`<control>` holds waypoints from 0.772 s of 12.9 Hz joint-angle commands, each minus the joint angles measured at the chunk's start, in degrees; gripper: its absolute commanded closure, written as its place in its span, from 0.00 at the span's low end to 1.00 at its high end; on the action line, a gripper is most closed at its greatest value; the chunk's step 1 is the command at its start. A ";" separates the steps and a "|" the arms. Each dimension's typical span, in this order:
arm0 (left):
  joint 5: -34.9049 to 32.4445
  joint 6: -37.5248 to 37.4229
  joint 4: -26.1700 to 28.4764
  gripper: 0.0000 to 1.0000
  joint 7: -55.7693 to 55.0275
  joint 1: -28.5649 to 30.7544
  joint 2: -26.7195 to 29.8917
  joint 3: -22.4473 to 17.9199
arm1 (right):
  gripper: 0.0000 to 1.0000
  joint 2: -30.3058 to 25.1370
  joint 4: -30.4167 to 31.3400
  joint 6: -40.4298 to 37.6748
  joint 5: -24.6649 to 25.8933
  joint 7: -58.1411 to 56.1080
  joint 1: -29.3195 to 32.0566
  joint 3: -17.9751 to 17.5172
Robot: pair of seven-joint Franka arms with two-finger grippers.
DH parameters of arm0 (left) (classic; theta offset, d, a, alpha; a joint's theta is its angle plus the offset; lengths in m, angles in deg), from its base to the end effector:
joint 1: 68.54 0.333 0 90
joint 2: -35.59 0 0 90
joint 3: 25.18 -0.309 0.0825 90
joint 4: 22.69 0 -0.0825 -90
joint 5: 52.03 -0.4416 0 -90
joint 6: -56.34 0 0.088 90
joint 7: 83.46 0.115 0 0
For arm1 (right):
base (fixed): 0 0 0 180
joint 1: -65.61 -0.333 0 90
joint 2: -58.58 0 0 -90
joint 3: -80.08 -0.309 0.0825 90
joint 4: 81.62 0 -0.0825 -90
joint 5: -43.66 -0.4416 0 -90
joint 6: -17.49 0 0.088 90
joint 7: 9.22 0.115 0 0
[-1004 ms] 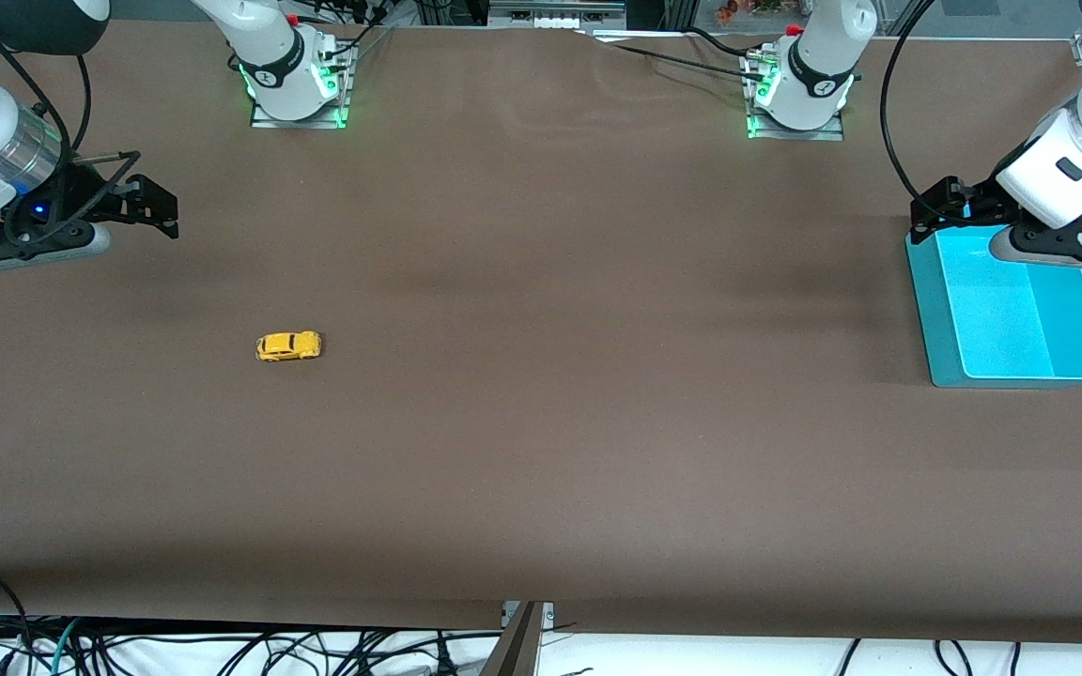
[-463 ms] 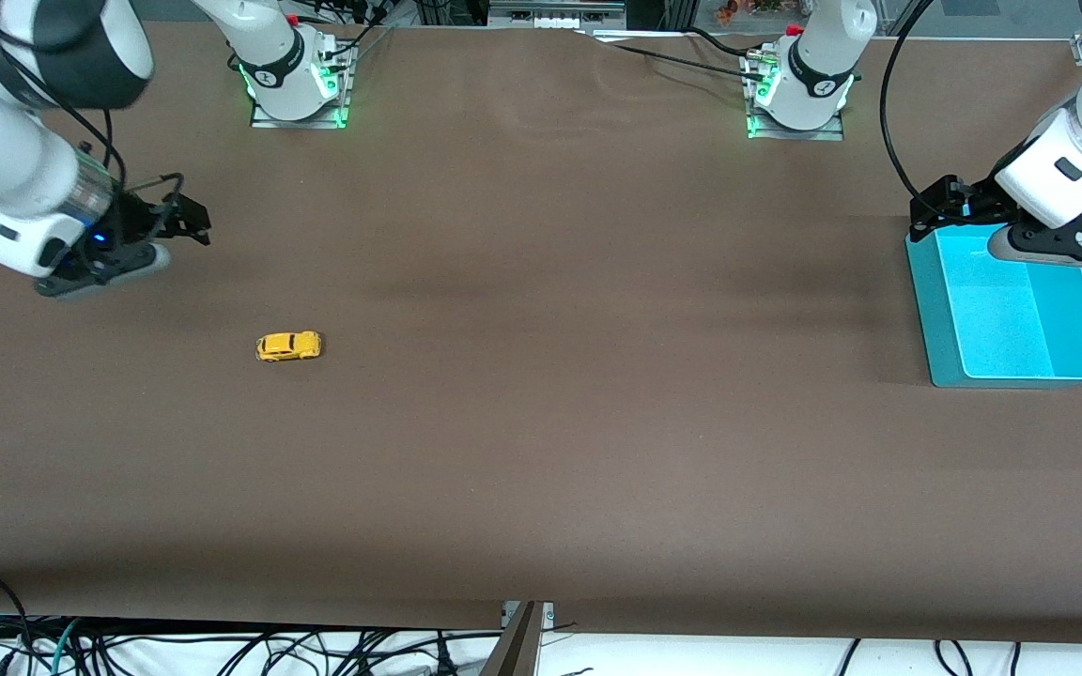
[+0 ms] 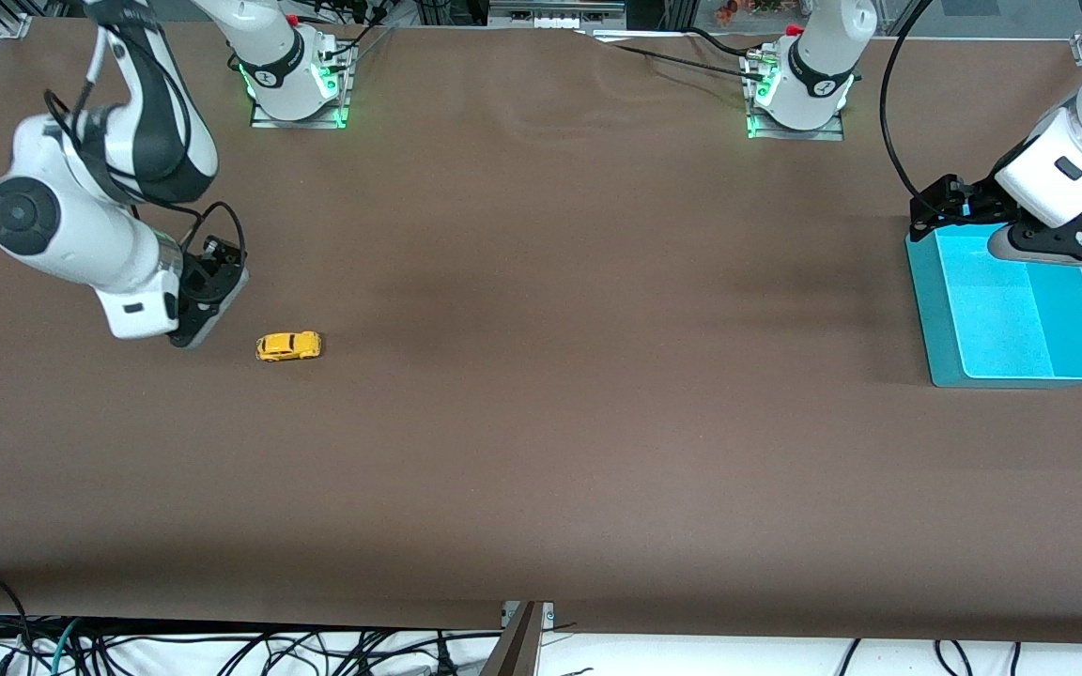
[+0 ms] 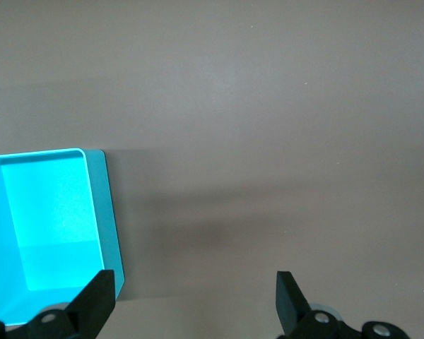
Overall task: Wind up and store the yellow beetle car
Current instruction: 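Move the right gripper over the yellow toy car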
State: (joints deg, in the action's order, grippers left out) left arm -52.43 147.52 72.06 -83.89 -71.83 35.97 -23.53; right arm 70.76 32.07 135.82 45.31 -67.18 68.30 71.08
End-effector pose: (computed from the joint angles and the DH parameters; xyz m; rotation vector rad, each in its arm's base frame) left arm 0.6063 -0.0517 0.5714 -3.1282 0.1237 0.0866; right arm 0.6208 0.0658 0.3018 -2.5906 -1.6526 0.1724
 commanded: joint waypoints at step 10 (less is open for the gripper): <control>-0.22 -1.09 -1.85 0.00 -0.45 -0.05 -0.46 1.17 | 0.02 8.03 13.66 29.84 0.02 -28.25 1.44 -0.22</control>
State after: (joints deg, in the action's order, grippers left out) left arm -52.43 147.52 71.51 -83.91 -71.94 35.96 -22.59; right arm 78.38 44.69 163.25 45.31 -93.49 69.22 71.19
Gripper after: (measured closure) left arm 0.000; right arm 0.013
